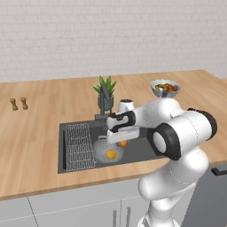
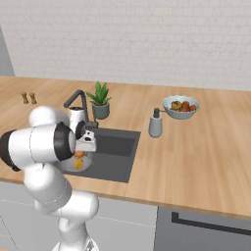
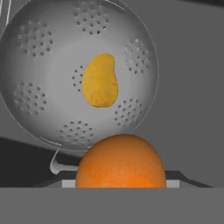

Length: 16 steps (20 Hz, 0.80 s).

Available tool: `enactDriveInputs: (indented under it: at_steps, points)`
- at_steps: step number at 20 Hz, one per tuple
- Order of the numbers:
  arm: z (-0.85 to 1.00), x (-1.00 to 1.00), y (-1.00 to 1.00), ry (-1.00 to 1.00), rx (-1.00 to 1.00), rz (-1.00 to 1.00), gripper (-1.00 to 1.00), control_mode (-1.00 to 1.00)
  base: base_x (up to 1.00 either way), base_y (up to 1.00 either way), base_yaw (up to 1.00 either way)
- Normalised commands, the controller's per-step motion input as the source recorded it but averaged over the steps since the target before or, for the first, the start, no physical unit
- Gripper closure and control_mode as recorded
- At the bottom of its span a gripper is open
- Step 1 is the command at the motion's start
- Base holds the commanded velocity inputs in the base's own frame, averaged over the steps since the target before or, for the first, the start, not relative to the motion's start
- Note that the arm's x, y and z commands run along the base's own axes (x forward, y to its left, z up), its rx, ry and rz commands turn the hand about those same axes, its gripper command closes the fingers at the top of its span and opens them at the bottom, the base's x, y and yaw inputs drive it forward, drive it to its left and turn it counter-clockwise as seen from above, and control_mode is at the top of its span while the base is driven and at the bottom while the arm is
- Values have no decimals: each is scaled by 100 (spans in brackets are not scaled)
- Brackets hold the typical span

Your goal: Put the colander in the sink, put the mango, tangerine in the colander, and turn on the sink faucet and pour water over the colander.

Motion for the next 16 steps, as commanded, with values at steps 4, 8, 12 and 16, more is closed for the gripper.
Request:
enactDriveInputs:
  at_steps: [4,8,12,16]
  points:
    - [-23,8,42,0,0,0,100,-100,0,0,0]
    - [-34,10,19,0,0,0,100,-100,0,0,0]
    - [-38,12,0,-1,0,0,100,-100,0,0,0]
    - [-29,12,0,-1,0,0,100,-100,0,0,0]
